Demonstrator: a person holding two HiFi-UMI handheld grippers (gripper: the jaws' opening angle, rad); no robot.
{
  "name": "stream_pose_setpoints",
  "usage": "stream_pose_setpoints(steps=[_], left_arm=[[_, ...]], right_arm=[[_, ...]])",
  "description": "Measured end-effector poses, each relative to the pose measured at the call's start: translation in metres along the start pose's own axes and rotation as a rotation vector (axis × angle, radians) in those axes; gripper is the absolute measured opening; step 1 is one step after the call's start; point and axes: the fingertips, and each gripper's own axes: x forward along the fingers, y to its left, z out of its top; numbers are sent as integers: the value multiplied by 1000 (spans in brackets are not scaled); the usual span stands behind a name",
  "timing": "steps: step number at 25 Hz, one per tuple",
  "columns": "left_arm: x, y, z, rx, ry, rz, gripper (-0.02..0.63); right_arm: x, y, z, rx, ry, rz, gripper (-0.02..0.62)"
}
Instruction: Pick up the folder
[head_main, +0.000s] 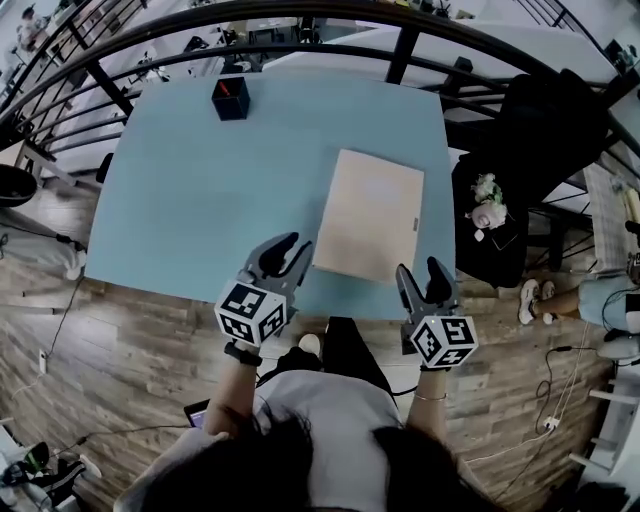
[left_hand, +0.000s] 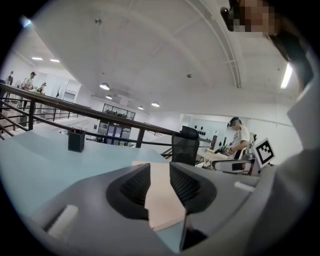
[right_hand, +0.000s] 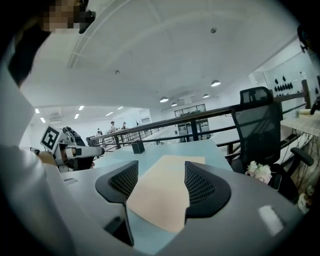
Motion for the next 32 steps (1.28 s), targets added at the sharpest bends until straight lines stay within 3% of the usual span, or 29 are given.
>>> stream_pose_setpoints(steps=[6, 10, 15, 19, 23, 32], left_arm=[[59, 17, 17, -8, 14, 12, 133], [79, 30, -4, -31, 12, 20, 142], [104, 37, -22, -59, 54, 46, 146], [122, 48, -14, -93, 122, 65, 146], [133, 61, -10, -119, 162, 58, 146], [146, 66, -45, -157, 267, 1, 146]], right_arm=[[50, -36, 15, 17, 32, 38, 276], [75, -48, 2, 23, 36, 72, 284], [92, -75, -6, 52, 79, 100, 285], [108, -87, -2, 111, 148, 109, 285], [120, -93, 3, 135, 173, 93, 285], [126, -101, -22, 116, 215, 32, 284]])
